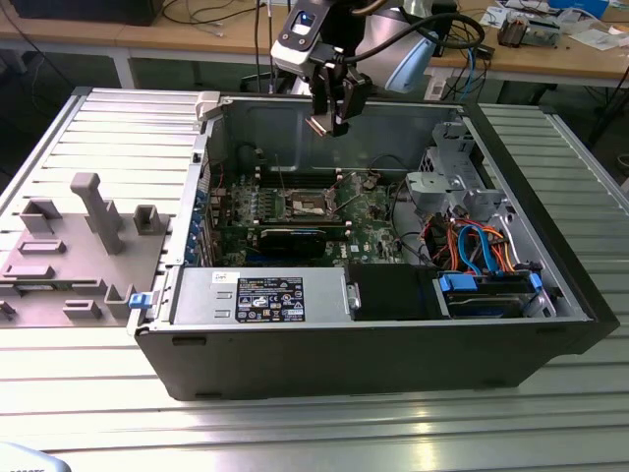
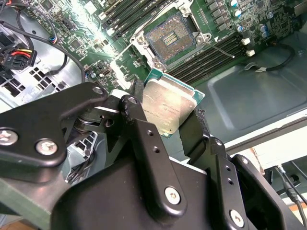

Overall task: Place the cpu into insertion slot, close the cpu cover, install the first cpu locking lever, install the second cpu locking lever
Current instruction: 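Place the cpu into insertion slot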

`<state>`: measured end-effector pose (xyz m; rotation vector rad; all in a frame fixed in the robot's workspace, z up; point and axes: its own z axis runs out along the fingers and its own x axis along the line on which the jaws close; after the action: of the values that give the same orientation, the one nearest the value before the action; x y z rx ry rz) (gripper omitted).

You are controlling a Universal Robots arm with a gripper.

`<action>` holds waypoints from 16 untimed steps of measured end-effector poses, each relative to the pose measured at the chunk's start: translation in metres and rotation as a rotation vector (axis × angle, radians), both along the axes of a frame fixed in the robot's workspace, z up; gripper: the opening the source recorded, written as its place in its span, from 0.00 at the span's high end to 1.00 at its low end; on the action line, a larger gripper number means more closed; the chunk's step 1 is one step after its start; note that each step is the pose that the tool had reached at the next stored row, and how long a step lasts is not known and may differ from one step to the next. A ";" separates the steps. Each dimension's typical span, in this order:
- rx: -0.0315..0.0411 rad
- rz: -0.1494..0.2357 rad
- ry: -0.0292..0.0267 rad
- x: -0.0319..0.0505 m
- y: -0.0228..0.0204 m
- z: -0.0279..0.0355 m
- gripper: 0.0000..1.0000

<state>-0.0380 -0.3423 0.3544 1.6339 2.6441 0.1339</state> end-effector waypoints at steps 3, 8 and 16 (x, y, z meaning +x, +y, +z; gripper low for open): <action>0.0001 -0.003 0.0000 0.0000 0.0000 0.0000 0.45; 0.0001 -0.015 0.0000 0.0000 0.0000 0.0000 0.45; 0.0000 -0.025 0.0000 0.0000 0.0000 0.0000 0.45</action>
<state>-0.0380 -0.3423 0.3544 1.6667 2.6223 0.1333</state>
